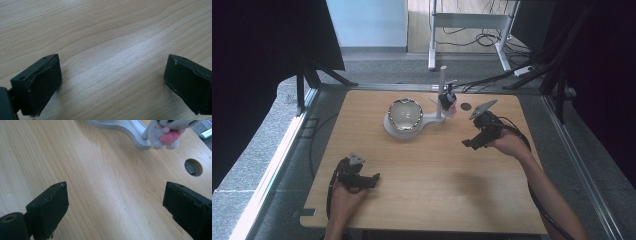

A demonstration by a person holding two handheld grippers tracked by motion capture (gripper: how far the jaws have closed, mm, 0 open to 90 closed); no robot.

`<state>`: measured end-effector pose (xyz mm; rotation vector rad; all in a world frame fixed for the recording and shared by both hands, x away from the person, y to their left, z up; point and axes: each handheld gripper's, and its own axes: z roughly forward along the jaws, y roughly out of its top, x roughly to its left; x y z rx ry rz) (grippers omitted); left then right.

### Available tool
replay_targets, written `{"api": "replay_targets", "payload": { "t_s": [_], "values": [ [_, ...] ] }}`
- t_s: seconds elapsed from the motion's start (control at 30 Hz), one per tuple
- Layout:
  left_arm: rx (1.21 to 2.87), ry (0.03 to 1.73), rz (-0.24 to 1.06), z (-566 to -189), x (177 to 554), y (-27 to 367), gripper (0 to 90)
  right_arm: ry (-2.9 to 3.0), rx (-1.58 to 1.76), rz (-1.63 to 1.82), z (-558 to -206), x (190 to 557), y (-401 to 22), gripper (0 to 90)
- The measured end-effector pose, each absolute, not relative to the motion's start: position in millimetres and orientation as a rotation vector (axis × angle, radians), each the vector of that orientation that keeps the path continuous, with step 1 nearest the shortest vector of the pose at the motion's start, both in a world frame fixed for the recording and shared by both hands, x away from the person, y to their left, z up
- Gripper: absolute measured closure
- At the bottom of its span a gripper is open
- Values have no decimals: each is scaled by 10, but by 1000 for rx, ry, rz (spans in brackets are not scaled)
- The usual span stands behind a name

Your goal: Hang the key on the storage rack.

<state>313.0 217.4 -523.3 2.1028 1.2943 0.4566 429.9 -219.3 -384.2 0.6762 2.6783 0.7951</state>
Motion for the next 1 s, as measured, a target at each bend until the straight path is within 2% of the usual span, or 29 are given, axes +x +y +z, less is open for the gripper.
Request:
{"api": "replay_targets", "payload": {
  "t_s": [1.0],
  "values": [
    [2098,1299,455,-5234,3129,2171,15,2609,757,833,-3977,3721,-2746,49]
  ]
}}
